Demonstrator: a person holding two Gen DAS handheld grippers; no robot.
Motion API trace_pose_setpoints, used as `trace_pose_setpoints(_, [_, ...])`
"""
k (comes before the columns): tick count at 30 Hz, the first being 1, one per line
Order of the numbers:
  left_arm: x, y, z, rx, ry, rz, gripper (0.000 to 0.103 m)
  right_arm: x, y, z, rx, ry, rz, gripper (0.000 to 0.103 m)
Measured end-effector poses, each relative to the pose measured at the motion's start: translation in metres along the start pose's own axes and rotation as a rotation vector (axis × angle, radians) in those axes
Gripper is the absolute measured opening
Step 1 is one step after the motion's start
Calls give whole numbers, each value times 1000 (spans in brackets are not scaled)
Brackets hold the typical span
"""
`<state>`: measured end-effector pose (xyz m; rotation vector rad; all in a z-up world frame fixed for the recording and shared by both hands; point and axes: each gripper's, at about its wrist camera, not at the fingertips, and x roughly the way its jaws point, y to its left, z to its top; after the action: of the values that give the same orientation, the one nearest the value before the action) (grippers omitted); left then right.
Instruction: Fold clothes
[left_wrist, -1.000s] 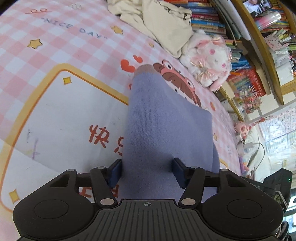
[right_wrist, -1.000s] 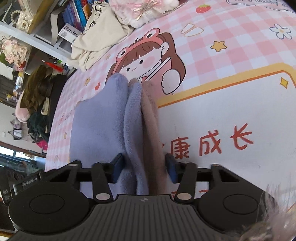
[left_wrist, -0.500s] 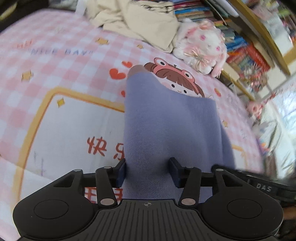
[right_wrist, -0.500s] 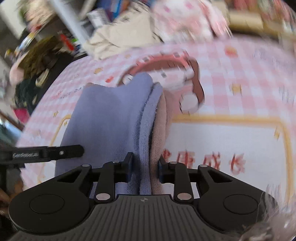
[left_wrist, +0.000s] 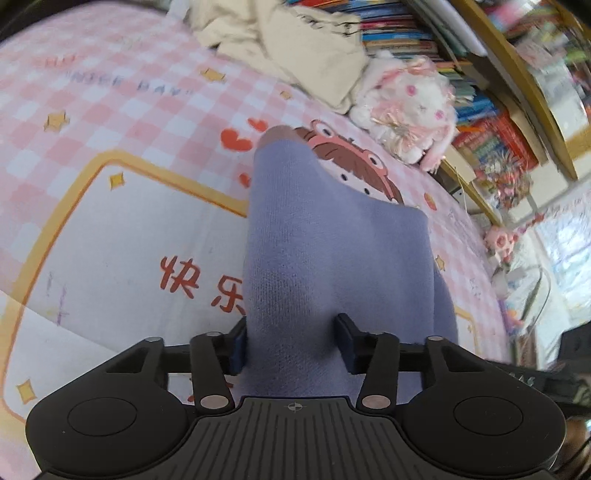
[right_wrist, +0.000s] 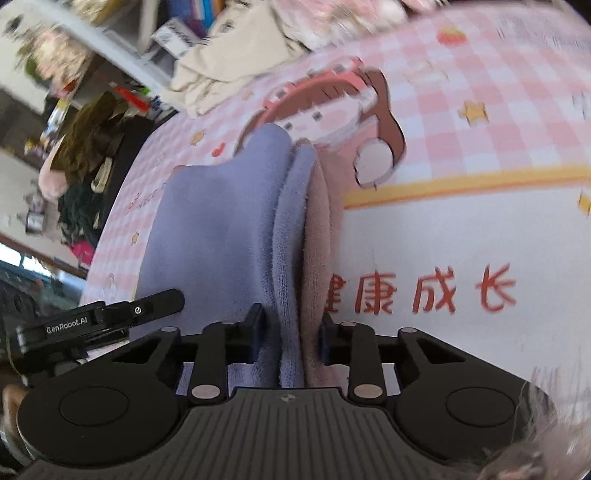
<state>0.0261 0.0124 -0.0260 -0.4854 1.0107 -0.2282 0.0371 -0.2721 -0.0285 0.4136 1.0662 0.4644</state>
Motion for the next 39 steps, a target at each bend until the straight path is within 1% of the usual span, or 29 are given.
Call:
trace_pose_setpoints(3, [-8, -15, -4, 47, -38, 11, 41, -11, 13, 0, -105, -60, -24, 25])
trace_pose_setpoints(6, [-15, -23, -2, 59, -61, 4, 41, -20, 19, 1, -168, -98, -31, 25])
trace_pose_setpoints(11, [-23, -27, 6, 73, -83, -8, 42, -29, 22, 3, -185, -137, -16, 25])
trace_pose_setpoints(16, [-24, -22, 19, 75, -75, -25, 42, -28, 29, 10, -172, -153, -14, 25])
trace_pose_setpoints(23, [-22, -6, 54, 107, -68, -52, 42, -11, 49, 29, -155, -188, -34, 25])
trace_pose_setpoints(28, [-17, 12, 86, 133, -63, -77, 42, 7, 67, 44, -141, -221, -55, 25])
trace_pose_setpoints(34, [-5, 32, 122, 152, -62, -108, 42, 31, 84, 65, -134, -266, -95, 25])
trace_pose_setpoints(39, [12, 41, 151, 171, -63, -129, 42, 48, 88, 83, -137, -277, -123, 25])
